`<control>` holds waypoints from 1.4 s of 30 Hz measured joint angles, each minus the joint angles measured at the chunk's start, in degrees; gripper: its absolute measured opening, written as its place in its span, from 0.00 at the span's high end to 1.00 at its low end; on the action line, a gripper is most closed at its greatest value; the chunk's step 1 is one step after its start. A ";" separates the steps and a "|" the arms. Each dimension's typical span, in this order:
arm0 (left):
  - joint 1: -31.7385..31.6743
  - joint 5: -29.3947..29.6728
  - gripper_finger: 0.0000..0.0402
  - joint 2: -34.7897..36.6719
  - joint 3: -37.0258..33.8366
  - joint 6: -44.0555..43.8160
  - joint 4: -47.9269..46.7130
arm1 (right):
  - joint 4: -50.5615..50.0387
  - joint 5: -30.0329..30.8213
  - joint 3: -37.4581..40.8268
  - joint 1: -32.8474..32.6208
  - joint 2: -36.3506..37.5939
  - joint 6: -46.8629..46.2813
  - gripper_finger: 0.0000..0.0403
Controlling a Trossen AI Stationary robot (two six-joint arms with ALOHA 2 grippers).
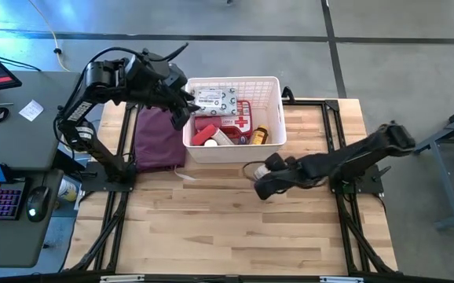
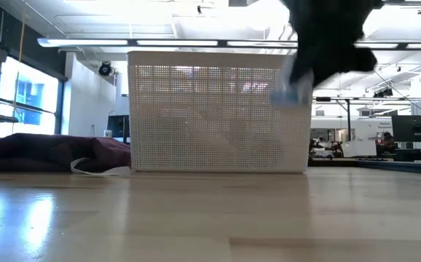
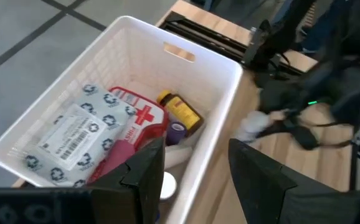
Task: Pick & place medical supplies in basket/bin
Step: Put the white pill bottle into the white bin
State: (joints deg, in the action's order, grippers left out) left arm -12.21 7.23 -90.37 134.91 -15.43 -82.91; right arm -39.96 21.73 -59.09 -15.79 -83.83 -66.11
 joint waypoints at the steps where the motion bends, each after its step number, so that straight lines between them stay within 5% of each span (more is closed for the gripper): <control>1: -0.06 0.25 0.48 -0.01 0.00 -0.03 0.00 | 0.90 0.26 0.00 -0.40 1.98 1.18 0.66; 10: -0.11 1.02 0.48 -0.97 0.02 0.41 0.55 | 11.62 9.26 0.00 1.63 18.41 12.95 0.64; 15: -0.10 1.05 0.48 -1.39 0.04 0.55 0.55 | 17.94 4.43 -2.26 11.37 20.81 25.71 0.66; 22: -0.12 0.80 0.48 -1.53 -0.02 1.18 0.44 | 7.68 -0.09 -15.35 24.64 11.23 42.80 0.66; 31: -0.12 0.78 0.48 -1.53 -0.02 1.19 0.00 | -1.80 -6.90 -29.22 38.90 -7.35 49.79 0.66; 42: -0.12 0.80 0.48 -1.53 -0.02 2.08 -2.80 | -15.07 -11.10 -44.28 45.01 -25.98 40.65 0.66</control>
State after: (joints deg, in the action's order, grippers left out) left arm -12.34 8.03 -91.90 134.89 -13.35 -85.71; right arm -55.03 10.63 -103.37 29.21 -109.81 -25.46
